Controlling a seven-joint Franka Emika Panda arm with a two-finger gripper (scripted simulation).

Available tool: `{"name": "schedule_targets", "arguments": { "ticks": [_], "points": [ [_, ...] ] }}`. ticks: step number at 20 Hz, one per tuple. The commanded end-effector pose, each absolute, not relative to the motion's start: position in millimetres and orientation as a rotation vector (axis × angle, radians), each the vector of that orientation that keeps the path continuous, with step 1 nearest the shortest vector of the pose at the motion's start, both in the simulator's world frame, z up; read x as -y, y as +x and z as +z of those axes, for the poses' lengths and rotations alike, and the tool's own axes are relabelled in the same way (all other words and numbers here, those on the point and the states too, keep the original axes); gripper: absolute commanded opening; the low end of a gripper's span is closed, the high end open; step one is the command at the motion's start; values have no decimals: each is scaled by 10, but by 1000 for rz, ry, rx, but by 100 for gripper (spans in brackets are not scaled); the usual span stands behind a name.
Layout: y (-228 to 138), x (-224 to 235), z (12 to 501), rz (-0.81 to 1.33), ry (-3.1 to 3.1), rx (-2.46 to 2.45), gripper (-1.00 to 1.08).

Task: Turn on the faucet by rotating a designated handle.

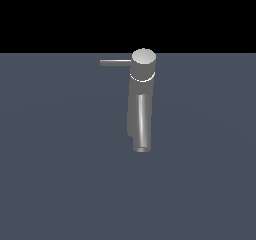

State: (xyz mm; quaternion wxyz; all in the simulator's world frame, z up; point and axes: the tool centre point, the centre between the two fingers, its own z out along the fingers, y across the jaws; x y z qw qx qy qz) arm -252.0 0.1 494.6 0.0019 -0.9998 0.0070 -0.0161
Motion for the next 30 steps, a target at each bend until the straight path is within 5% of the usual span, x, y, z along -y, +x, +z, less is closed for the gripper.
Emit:
{"name": "schedule_targets", "arguments": {
  "ticks": [1,30],
  "points": [
    [-2520,-1,4946,-51,-3137,-22,-100],
    [-2029,-411,4101,-268,-2862,-803,-100]
  ]
}}
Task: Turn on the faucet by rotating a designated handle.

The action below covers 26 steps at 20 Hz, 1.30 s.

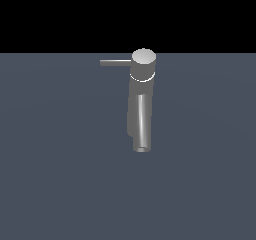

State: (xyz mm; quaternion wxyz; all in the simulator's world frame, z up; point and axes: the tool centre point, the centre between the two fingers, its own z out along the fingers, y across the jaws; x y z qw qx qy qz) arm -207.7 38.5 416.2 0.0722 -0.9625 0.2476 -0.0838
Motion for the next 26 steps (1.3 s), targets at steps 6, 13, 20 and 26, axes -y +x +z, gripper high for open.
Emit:
{"name": "schedule_targets", "arguments": {
  "ticks": [6,13,20,26],
  "points": [
    [-1821,-500,3883,-326,-2745,-1008,-100],
    [-1560,-574,3655,-387,-2596,-1222,-100],
    [-1278,-615,3449,-443,-2434,-1416,-100],
    [-1014,-621,3282,-488,-2280,-1574,-100]
  ]
}}
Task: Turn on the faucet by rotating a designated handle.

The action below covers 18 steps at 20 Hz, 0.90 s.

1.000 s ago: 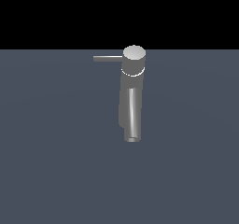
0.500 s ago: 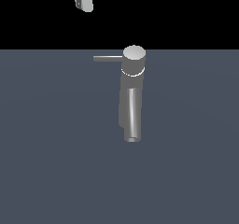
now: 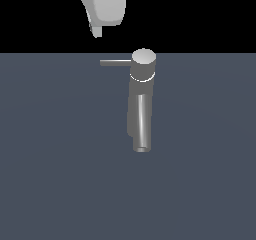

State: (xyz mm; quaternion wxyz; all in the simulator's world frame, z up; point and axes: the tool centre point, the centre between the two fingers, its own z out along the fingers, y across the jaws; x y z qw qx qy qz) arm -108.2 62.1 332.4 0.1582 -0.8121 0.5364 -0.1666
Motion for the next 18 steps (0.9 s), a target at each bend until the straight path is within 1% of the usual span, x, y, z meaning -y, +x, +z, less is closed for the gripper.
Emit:
{"name": "schedule_targets", "arguments": {
  "ticks": [1,10,18],
  "points": [
    [-967,-618,3255,-495,-2253,-1600,-100],
    [-599,-564,3058,-548,-2030,-1788,-100],
    [-401,-502,2961,-575,-1907,-1882,-100]
  ]
}}
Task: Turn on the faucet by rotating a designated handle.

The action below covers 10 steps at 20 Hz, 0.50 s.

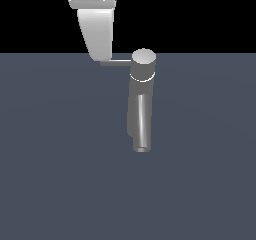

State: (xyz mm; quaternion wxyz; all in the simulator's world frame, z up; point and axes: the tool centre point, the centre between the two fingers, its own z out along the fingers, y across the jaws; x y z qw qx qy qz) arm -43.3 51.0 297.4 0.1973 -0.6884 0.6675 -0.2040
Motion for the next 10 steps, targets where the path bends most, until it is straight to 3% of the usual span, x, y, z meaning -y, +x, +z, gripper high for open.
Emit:
{"name": "schedule_targets", "arguments": {
  "ticks": [1,10],
  "points": [
    [-386,-495,2954,-578,-1897,-1890,-100],
    [-312,-459,2917,-591,-1850,-1926,-100]
  ]
}}
